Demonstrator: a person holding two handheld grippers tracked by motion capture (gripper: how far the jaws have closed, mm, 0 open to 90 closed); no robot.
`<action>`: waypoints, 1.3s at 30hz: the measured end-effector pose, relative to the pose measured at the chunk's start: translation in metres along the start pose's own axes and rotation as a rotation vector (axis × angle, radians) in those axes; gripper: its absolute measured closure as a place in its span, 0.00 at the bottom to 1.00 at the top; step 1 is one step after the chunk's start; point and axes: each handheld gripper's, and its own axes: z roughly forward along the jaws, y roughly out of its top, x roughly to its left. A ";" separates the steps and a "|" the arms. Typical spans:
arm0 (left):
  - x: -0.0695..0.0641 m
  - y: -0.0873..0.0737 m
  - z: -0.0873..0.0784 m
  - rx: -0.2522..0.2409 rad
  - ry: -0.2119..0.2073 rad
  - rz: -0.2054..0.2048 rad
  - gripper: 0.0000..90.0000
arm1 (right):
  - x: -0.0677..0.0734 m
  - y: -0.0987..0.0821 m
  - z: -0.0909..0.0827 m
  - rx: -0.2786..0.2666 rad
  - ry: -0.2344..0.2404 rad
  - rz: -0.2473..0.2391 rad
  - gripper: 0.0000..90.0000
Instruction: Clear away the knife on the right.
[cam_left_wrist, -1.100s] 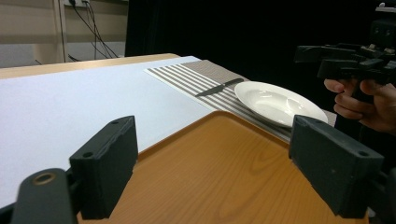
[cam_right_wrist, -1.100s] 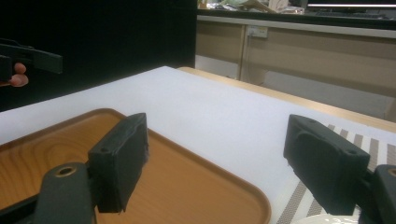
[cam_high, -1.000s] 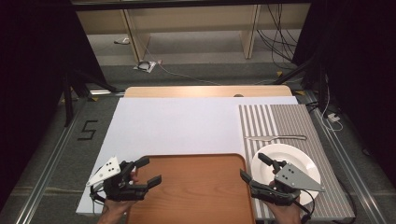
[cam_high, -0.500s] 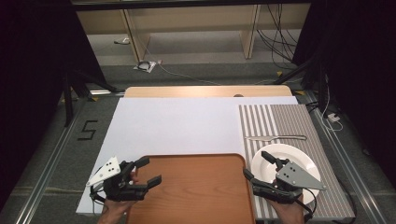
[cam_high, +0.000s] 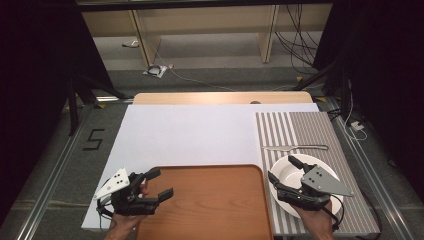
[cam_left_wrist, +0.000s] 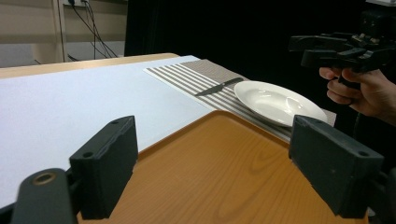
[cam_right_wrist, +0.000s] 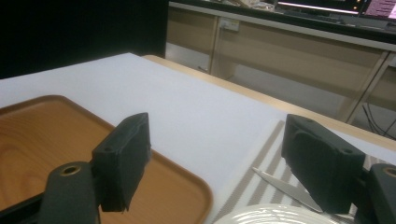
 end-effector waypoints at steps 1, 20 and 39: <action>0.000 0.000 0.000 0.001 0.000 0.000 0.17 | -0.003 0.001 0.000 0.012 -0.015 -0.011 0.28; 0.002 0.000 -0.001 0.002 0.010 -0.004 0.17 | -0.050 0.019 0.015 0.140 -0.093 -0.048 0.30; 0.001 0.000 -0.001 -0.001 0.006 -0.005 0.17 | -0.105 0.027 0.051 0.443 -0.128 -0.031 0.32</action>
